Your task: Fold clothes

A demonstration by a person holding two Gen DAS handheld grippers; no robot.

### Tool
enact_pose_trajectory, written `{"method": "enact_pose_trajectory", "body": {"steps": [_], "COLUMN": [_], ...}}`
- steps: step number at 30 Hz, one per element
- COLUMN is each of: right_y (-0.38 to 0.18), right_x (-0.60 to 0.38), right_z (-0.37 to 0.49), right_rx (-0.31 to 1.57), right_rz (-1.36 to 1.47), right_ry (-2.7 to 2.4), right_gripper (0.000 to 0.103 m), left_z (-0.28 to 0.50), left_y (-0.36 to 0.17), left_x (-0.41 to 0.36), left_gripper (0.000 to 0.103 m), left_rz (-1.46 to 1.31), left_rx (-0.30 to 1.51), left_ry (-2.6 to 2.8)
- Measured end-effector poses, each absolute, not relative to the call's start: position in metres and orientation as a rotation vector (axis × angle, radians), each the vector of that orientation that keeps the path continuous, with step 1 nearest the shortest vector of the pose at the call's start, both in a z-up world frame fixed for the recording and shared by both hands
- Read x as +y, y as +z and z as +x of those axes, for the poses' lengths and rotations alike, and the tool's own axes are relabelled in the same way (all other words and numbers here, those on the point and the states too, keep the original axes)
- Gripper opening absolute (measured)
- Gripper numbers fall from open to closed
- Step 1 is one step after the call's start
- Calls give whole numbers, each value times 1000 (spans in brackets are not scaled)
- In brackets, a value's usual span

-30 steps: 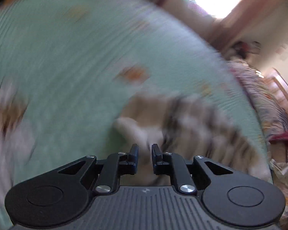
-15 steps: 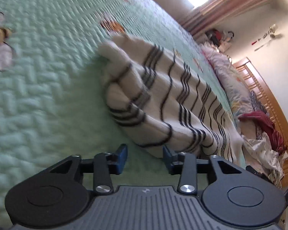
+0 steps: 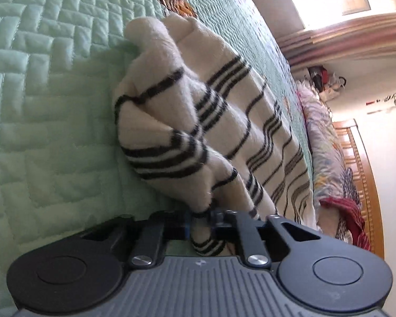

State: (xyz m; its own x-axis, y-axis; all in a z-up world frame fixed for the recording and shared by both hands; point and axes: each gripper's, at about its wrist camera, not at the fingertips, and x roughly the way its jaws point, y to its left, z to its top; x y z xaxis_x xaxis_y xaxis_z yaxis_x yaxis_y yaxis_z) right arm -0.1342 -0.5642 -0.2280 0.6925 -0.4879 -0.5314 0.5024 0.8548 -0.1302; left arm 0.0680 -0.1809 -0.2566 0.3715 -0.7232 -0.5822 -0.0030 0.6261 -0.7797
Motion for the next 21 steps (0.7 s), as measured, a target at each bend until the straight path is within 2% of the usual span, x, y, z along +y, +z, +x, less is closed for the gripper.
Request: {"method": "enact_pose_trajectory", "body": {"steps": [3, 6, 10, 11, 12, 16, 18, 19, 20, 21], "right_y": [-217, -195, -151, -140, -134, -148, -154, -155, -155, -153], "right_x": [-577, -599, -626, -633, -637, -631, -613, -607, -601, -594], "right_z": [-149, -162, -191, -198, -204, -209, -210, -208, -203, -194], "right_rx": [548, 489, 383, 362, 361, 508, 506, 494, 490, 489], "right_rz": [39, 81, 193, 229, 253, 324, 288, 300, 310, 301], "right_ry": [-578, -616, -644, -644, -638, -518, -470, -441, -415, -396], "right_gripper": [9, 9, 8, 1, 1, 2, 7, 11, 30, 41], "left_z": [65, 60, 54, 50, 45, 33, 22, 16, 11, 7], "left_y": [-244, -199, -140, -129, -122, -142, -173, -187, -201, -212], "left_x": [-173, -146, -71, -51, -34, 14, 29, 34, 38, 42], "left_gripper": [7, 5, 3, 3, 3, 5, 6, 10, 16, 17], "left_rz": [-798, -811, -906, -911, -909, -891, -906, -921, -939, -956], "left_rx": [1019, 832, 626, 583, 551, 614, 700, 738, 771, 796], "left_ry": [-505, -479, -427, -407, -382, -262, -228, -205, -175, -157]}}
